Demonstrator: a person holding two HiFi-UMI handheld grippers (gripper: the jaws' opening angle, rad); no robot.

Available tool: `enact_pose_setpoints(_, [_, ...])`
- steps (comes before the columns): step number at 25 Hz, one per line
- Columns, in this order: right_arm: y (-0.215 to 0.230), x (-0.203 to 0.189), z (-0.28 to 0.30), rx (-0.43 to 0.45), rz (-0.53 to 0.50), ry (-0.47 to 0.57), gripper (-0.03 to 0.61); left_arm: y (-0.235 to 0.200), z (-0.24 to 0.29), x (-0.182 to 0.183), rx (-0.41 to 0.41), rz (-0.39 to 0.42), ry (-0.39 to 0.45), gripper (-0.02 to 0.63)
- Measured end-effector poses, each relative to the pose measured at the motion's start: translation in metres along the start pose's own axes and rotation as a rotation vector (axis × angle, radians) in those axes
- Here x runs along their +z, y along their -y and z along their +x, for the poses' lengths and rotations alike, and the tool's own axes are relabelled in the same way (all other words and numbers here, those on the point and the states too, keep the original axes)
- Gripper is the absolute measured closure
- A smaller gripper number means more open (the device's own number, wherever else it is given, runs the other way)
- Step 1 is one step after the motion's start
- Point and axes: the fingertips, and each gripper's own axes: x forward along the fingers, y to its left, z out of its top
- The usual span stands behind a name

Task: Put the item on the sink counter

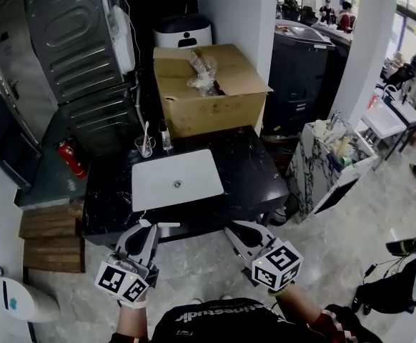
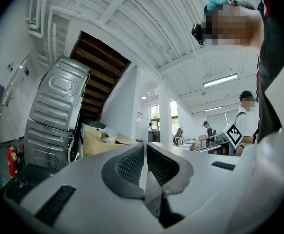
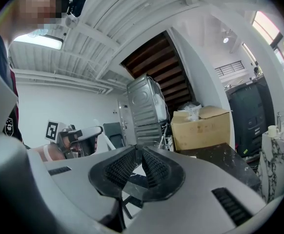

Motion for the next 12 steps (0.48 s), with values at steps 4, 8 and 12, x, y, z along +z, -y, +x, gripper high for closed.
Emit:
enact_pose_setpoints(4, [0.011,-0.003,-0.009,0.014,0.008,-0.003,0.506,0.010,0.008,-0.001,0.018,0.013,0.002,0.586])
enact_pose_setpoints(8, [0.021,-0.004,-0.019,0.029,0.017,0.002,0.506,0.018,0.015,0.000,0.036,0.029,-0.002,0.586])
enact_pose_setpoints(12, [0.029,-0.009,-0.019,0.037,0.040,0.000,0.506,0.018,0.018,-0.001,0.057,0.040,-0.012,0.586])
